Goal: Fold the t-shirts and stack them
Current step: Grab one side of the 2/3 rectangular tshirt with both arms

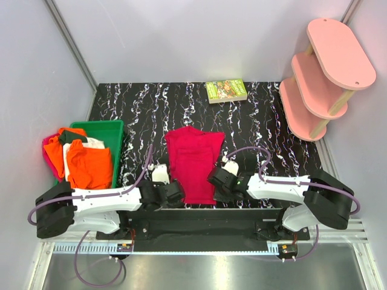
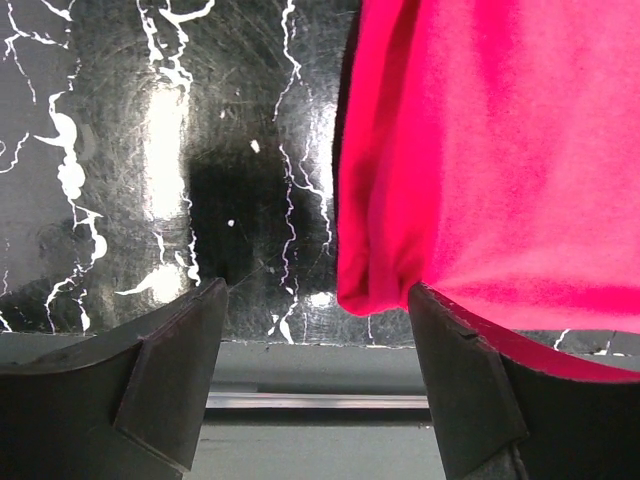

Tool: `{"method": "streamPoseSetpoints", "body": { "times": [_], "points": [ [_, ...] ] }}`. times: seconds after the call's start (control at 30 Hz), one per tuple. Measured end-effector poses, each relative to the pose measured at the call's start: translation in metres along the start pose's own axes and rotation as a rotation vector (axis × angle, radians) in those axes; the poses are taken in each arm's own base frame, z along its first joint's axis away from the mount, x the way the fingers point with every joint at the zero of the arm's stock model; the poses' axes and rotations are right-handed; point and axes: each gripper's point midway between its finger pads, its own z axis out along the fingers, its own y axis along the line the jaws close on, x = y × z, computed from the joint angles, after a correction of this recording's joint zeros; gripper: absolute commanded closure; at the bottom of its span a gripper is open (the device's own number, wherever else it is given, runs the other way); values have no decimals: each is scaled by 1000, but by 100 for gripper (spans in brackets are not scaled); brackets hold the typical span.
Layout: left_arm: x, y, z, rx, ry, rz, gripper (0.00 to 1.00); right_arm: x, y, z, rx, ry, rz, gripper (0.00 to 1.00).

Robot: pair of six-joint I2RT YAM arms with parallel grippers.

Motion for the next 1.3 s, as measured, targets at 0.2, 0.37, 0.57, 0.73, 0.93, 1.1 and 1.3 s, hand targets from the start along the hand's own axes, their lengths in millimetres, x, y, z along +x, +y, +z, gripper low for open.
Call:
{"method": "streamPoseSetpoints", "body": {
  "times": [0.2, 0.37, 0.57, 0.73, 0.93, 1.1, 1.3],
  "points": [
    [1, 0, 7, -44, -4, 15, 44, 0, 0, 0, 2, -1, 1, 100],
    [-2, -17, 11, -65, -4, 29, 59, 0, -1, -1, 10, 0, -3, 100],
    [-3, -22, 11, -49, -9, 20, 57, 0, -1, -1, 12, 0, -3, 100],
    [-3, -13, 7, -53, -9, 22, 43, -1, -2, -1, 14, -4, -4, 100],
    [-2, 6, 2, -76, -7, 30, 44, -2, -7, -3, 32, -11, -8, 100],
    [-1, 11, 2, -88, -5, 34, 46, -2, -7, -3, 33, -10, -8, 100],
    [-1, 14, 4, -107, -8, 42, 38, -2, -7, -3, 33, -10, -8, 100]
  ]
}}
